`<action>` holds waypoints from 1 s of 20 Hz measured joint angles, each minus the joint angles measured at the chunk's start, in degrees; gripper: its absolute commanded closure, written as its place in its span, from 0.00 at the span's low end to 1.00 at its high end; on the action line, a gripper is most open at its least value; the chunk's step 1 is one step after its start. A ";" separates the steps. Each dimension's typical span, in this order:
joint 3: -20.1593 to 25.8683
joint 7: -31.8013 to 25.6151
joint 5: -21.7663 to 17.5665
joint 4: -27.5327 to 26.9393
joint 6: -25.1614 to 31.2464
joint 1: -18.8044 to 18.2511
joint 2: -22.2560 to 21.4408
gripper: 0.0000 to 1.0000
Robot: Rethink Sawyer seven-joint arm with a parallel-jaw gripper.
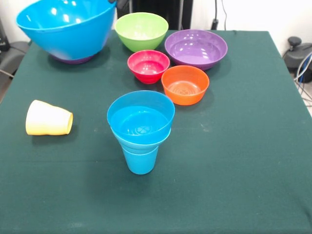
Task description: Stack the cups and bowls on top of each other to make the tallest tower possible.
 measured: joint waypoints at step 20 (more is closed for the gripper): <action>-1.36 0.00 0.01 -1.06 -0.01 2.83 5.12 1.00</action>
